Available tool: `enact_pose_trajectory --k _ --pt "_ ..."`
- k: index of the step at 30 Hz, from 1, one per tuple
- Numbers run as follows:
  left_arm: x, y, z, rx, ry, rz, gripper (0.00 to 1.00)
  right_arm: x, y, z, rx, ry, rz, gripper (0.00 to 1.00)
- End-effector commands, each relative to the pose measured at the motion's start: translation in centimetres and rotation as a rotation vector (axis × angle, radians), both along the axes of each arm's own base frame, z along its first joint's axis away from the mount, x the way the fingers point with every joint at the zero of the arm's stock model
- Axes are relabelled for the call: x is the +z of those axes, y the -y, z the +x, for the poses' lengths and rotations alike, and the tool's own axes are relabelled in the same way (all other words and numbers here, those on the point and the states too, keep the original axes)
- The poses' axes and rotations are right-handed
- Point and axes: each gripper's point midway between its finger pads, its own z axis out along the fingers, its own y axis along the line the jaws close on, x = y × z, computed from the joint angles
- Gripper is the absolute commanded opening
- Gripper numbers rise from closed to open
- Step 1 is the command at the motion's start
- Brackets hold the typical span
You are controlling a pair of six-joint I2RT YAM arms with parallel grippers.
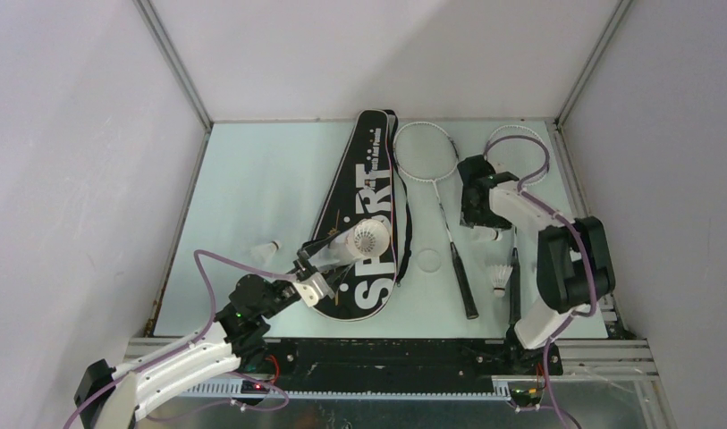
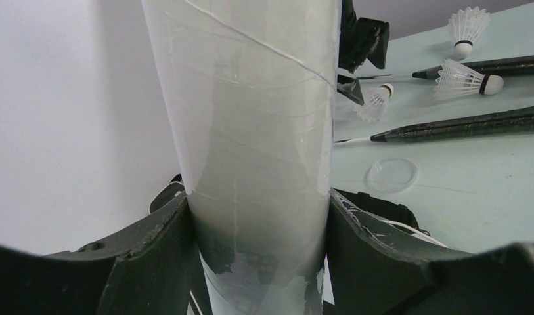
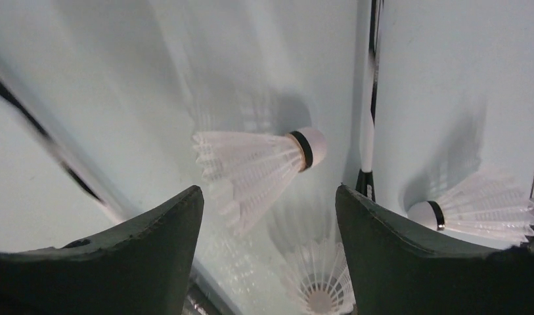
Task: Pack up the badminton gear
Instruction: Pick up the shuttlecock at the center of the board.
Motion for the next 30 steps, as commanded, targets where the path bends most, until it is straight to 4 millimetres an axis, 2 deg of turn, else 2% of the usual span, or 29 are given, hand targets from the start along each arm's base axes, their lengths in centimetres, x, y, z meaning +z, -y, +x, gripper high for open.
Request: enact_pose_trajectory --k 1,5,10,16,19,22,26,30 --pt "-0.8 -0.5 0.5 0.035 -0.023 0.003 0.52 -1.3 0.2 2.0 -0.004 0.028 0.009 0.76" --pt "-0.7 -0.5 0.4 0.033 -0.02 -0.001 0.52 -2.6 1.6 2.1 -0.04 -0.007 -0.048 0.71" --pt "-0.8 -0.4 0.4 0.031 -0.021 -0.001 0.52 -3.6 1.8 2.5 -0.045 -0.021 -0.066 0.64" --pt "-0.9 -0.3 0.4 0.03 -0.027 0.003 0.52 -3.4 2.2 3.0 -0.052 0.001 -0.095 0.58" --pt "-0.9 -0.3 0.5 0.03 -0.03 0.007 0.51 -3.3 2.4 3.1 -0.051 0.005 -0.117 0.49" --pt "-1.1 -0.3 0.5 0.028 -0.033 0.013 0.51 -3.0 2.5 3.4 -0.048 0.004 -0.142 0.49" --pt "-1.0 -0.3 0.5 0.031 -0.034 0.012 0.51 -2.7 2.3 3.6 -0.038 0.013 -0.174 0.46" --pt "-1.1 -0.3 0.5 0.029 -0.033 0.012 0.51 -2.3 1.8 3.8 -0.018 0.018 -0.204 0.38"
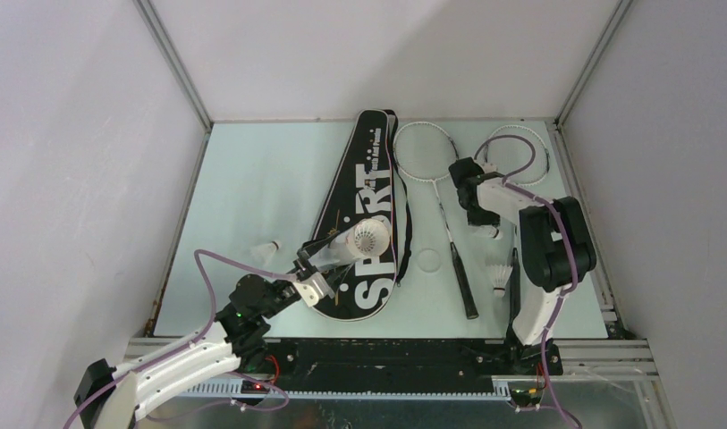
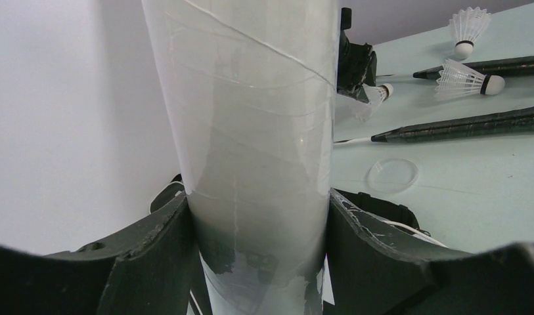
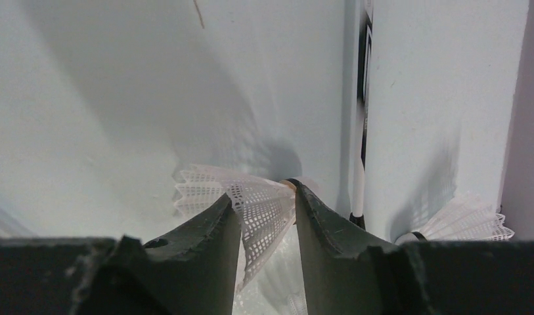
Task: Pack up the badminton gear
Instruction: Pick up the shuttlecock at the center of the board.
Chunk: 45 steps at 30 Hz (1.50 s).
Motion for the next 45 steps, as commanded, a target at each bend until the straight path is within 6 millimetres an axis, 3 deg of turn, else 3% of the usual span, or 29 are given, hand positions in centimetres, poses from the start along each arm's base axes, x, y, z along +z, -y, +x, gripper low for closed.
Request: enact_pose_trajectory --k 1,8,13,19,21,23,24,27,28,29,30,31,33,35,38,45 --pt "-1.0 -0.3 0.4 0.026 -0.033 0.013 0.51 1.4 -0.4 1.5 0.008 0.053 -0.058 0.33" --pt "-0.9 -0.3 0.4 0.023 -0.031 0.01 0.51 2.1 -0.6 1.1 0.021 0.057 -0.123 0.11" --pt "-0.9 -0.3 0.4 0.024 -0.032 0.012 0.51 4.5 -1.3 0.8 0.043 0.101 -0.148 0.03" --pt "-0.7 -0.5 0.3 0.029 -0.025 0.003 0.51 10.6 -3.4 0.2 0.086 0.261 -0.03 0.0" --pt "-0.8 -0.5 0.3 0.029 -0.021 0.001 0.51 13.4 -5.0 0.1 0.145 0.35 0.065 0.0" --pt "-0.7 -0.5 0.3 0.029 -0.018 -0.001 0.51 17.9 -7.1 -0.8 0.237 0.499 0.206 0.0" --pt "-0.7 -0.5 0.3 0.028 -0.018 -0.001 0.51 18.9 -9.2 -1.0 0.312 0.54 0.309 0.0" --pt "-0.8 -0.5 0.3 0.027 -0.017 0.003 0.51 26.1 -12.9 -3.6 0.539 0.759 0.568 0.0" --pt "-0.9 -0.5 0.3 0.028 -0.016 0.004 0.51 27.4 -14.9 -5.1 0.65 0.772 0.672 0.0" --pt "-0.9 -0.4 0.3 0.024 -0.015 0.006 0.51 30.3 -15.4 -6.6 0.722 0.866 0.731 0.0" --pt "-0.9 -0.3 0.2 0.021 -0.016 0.008 0.52 31.5 -17.0 -8.4 0.835 0.871 0.816 0.0" --pt "-0.9 -0.3 0.2 0.019 -0.016 0.01 0.52 33.9 -17.2 -9.9 0.889 0.947 0.864 0.0" --pt "-1.0 -0.3 0.1 0.014 -0.016 0.011 0.52 36.8 -18.6 -13.2 1.035 0.998 0.975 0.0" --pt "-0.9 -0.2 0.1 0.011 -0.014 0.012 0.52 38.8 -19.2 -15.1 1.107 1.045 1.039 0.0" --pt "-1.0 -0.1 0.0 0.001 -0.016 0.018 0.52 40.4 -20.8 -17.6 1.221 1.039 1.134 0.0" --pt "-1.4 0.3 0.0 -0.012 -0.027 0.025 0.52 40.5 -25.0 -19.6 1.346 0.963 1.126 0.0"
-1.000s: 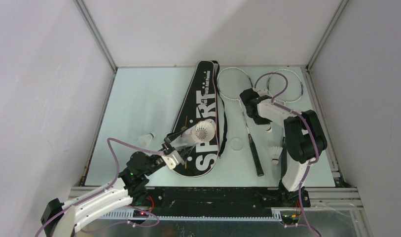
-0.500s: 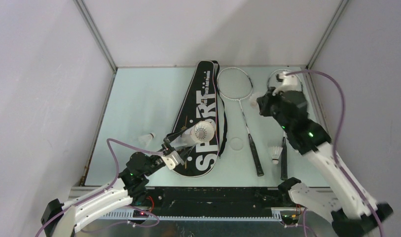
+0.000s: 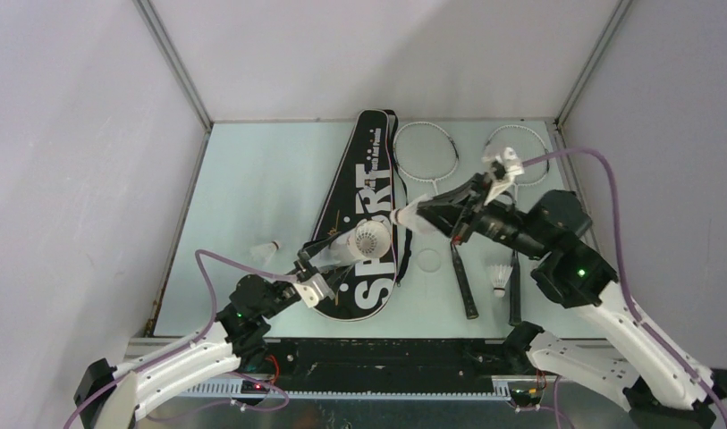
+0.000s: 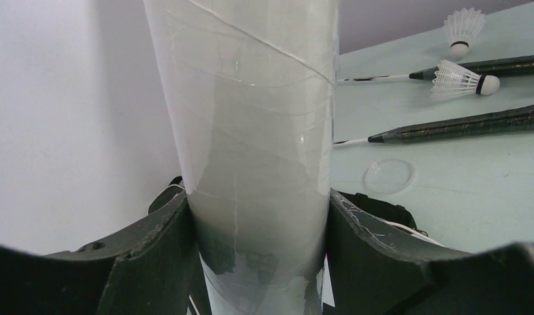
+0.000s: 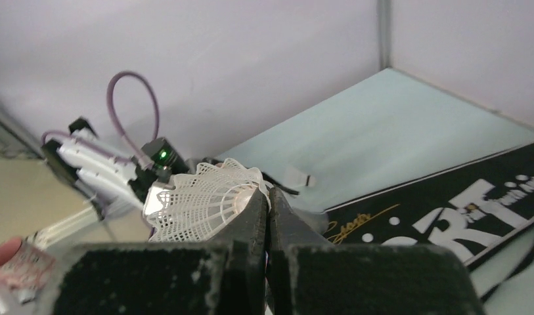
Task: Pack up the badminton gear
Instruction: Pick up the shuttlecock at the center of the board, then place the shuttlecock at the shuttle tube.
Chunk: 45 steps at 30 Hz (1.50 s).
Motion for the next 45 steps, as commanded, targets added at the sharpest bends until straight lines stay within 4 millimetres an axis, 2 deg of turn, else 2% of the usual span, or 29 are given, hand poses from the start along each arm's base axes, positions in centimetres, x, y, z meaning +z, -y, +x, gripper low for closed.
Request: enact_pose_trajectory --k 1,6,11,18,28,30,34,37,40,45 --pt "-1.3 0.2 0.1 -0.002 -0.034 0.025 0.52 1.4 -2.2 -1.4 0.066 0.08 -0.026 0.0" --pt "-1.3 0.3 0.0 -0.013 -0.033 0.024 0.52 0.8 -3.8 -1.8 0.074 0.085 -0.07 0.0" --pt "-1.2 0.4 -0.1 -0.019 -0.032 0.026 0.52 -1.8 -5.0 0.1 0.0 0.032 -0.185 0.0" --pt "-1.2 0.4 -0.2 -0.021 -0.034 0.025 0.52 -4.7 -7.2 0.0 0.008 0.047 -0.305 0.0" --pt "-1.4 0.6 -0.2 -0.029 -0.041 0.033 0.52 -7.0 -8.4 0.4 -0.082 0.09 -0.473 0.0" --pt "-1.5 0.6 -0.2 -0.028 -0.043 0.034 0.52 -7.4 -8.5 0.2 -0.086 0.099 -0.505 0.05" --pt "-1.5 0.6 -0.2 -0.031 -0.043 0.035 0.52 -7.2 -8.2 0.2 -0.105 0.107 -0.515 0.15" --pt "-1.4 0.6 -0.2 -0.028 -0.043 0.033 0.52 -6.3 -7.8 0.0 -0.106 0.116 -0.487 0.21" --pt "-1.4 0.5 -0.2 -0.028 -0.042 0.033 0.52 -5.4 -7.7 -0.2 -0.101 0.129 -0.459 0.32" --pt "-1.4 0.5 -0.2 -0.026 -0.044 0.034 0.52 -4.5 -7.5 -0.6 -0.084 0.141 -0.428 0.4"
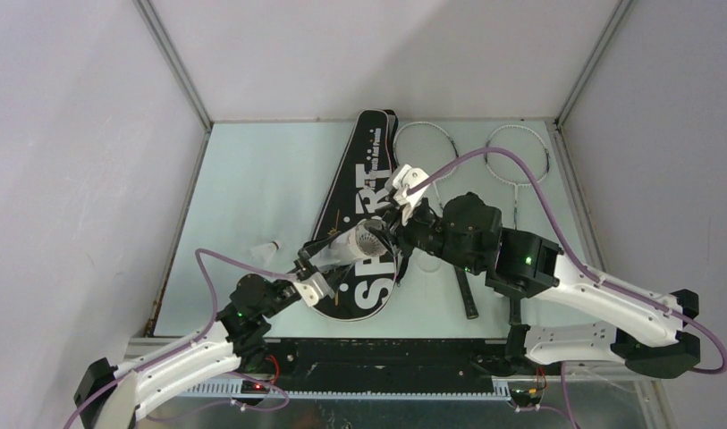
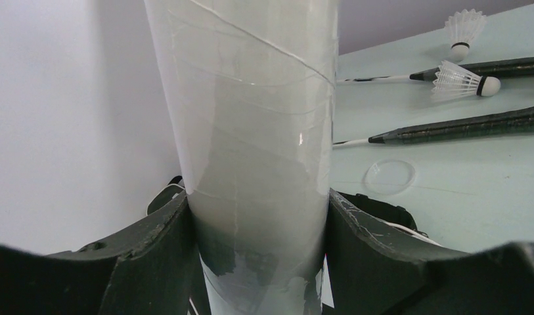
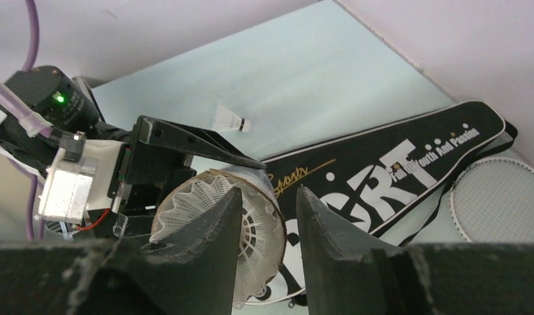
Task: Pack up the badminton gear
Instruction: Place the shuttlecock at the shuttle tube.
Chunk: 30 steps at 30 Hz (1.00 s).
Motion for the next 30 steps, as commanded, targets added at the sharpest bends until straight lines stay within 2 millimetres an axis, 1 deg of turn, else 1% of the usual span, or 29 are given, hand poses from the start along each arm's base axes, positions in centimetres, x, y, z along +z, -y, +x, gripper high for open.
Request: enact_pose_trajectory --k 1,5,8,9,12,15,16,17,18,20,23,27,30 --pt "-1.5 0.4 -0.4 -0.027 -0.036 0.043 0.52 0.1 0.4 -0.4 0.016 0.005 -0.011 0.41" --pt "-1.5 0.4 -0.3 -0.025 -0.037 0.044 0.52 0.9 0.7 -0.6 0.018 0.015 0.016 0.48" --pt "-1.5 0.4 -0.4 -0.027 -0.036 0.044 0.52 1.9 1.2 -0.8 0.022 0.027 0.047 0.6" --pt "-1.5 0.4 -0.4 -0.029 -0.037 0.045 0.51 2.3 1.5 -1.0 0.028 0.041 0.052 0.62" --pt "-1.5 0.4 -0.3 -0.027 -0.037 0.046 0.52 2.8 1.9 -1.6 0.066 0.07 0.049 0.71" --pt "-1.6 0.4 -0.4 -0.028 -0.038 0.047 0.52 3.1 2.4 -1.8 0.067 0.076 0.054 0.79" --pt "-1.5 0.4 -0.4 -0.028 -0.038 0.047 0.52 2.9 2.5 -1.8 0.064 0.072 0.047 0.85" --pt "-1.6 0.4 -0.3 -0.028 -0.037 0.048 0.52 2.9 2.6 -1.8 0.06 0.067 0.047 0.88" --pt "-1.6 0.4 -0.4 -0.028 -0.038 0.048 0.52 2.6 2.8 -1.8 0.055 0.059 0.037 0.96" --pt "-1.5 0.4 -0.4 -0.028 -0.037 0.046 0.52 2.2 3.1 -1.8 0.049 0.045 0.023 0.99" --pt "-1.5 0.4 -0.4 -0.03 -0.035 0.046 0.52 1.4 3.7 -1.7 0.03 0.033 0.009 0.99" --pt "-1.5 0.4 -0.6 -0.037 -0.035 0.05 0.52 0.6 4.7 -0.5 -0.048 0.019 -0.022 0.99" --pt "-1.4 0.4 -0.7 -0.042 -0.032 0.047 0.52 -0.5 4.8 0.3 -0.083 -0.008 -0.051 0.99"
